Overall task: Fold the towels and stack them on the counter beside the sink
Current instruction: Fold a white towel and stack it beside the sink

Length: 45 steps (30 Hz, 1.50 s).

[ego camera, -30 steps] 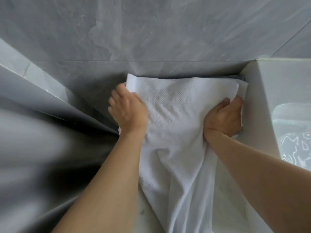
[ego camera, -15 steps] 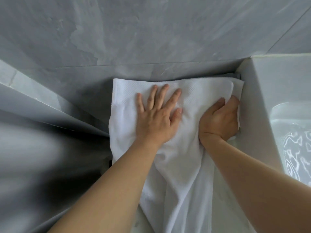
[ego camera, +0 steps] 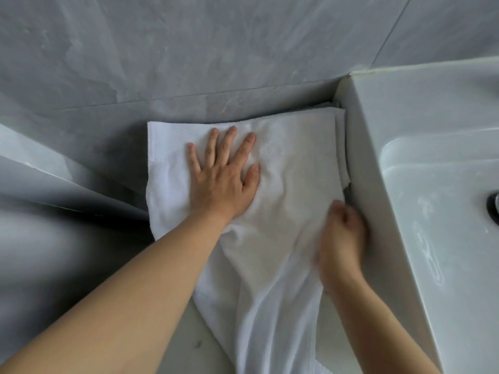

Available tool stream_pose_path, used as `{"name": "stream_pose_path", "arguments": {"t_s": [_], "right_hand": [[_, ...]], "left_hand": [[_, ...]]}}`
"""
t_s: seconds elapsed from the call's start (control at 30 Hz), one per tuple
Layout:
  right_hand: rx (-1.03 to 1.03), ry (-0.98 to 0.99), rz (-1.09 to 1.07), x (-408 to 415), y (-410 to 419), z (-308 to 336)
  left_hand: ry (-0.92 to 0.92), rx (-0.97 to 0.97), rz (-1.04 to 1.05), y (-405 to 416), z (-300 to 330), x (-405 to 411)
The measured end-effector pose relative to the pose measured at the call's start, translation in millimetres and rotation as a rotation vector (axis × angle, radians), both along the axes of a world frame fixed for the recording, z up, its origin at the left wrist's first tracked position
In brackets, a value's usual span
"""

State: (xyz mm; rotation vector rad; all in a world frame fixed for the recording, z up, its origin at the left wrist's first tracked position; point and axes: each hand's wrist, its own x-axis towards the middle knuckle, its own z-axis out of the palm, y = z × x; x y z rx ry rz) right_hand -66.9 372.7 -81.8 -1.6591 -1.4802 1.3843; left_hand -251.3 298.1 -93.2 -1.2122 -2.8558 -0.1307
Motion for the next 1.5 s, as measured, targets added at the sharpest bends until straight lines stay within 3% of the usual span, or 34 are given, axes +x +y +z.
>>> {"name": "stream_pose_path", "arguments": {"t_s": [0.07,0.13,0.2,0.3,0.37,0.57,0.73,0.9,1.1,1.23,1.43,1.5], "right_hand": [[0.009,0.037,-0.145,-4,6,4],[0.072,-0.002,-0.145,-3,-3,4],[0.219,-0.109,0.007,12,-17,-3],[0.579,-0.338,0.428,47,-30,-16],[0.743,-0.467,0.557,58,-29,-25],[0.669,-0.554,0.517,50,-26,-29],[0.700,-0.616,0.536,48,-25,-32],[0.696,-0.632,0.552,49,-26,-28],[0.772,-0.588,0.543,51,-22,-38],[0.746,-0.449,0.522,50,-22,-37],[0.518,-0.122,0.396,88,-61,-28],[0.543,-0.189,0.388,113,-92,-29]], "left_hand": [[-0.011,-0.011,0.009,1,1,0],[-0.021,-0.005,0.006,1,4,1],[-0.011,0.007,-0.006,1,2,3],[-0.007,0.015,-0.001,0,-1,0],[-0.007,0.005,-0.001,-1,-2,0],[-0.111,-0.015,-0.027,-5,18,6],[-0.061,0.281,-0.063,-89,30,108],[-0.238,0.062,0.001,-170,-1,189],[-0.239,0.033,0.064,-172,-16,192],[-0.223,0.059,0.103,-169,-16,191],[-0.195,0.182,0.139,-169,-22,193],[-0.145,0.220,0.173,-168,-24,194]]}}
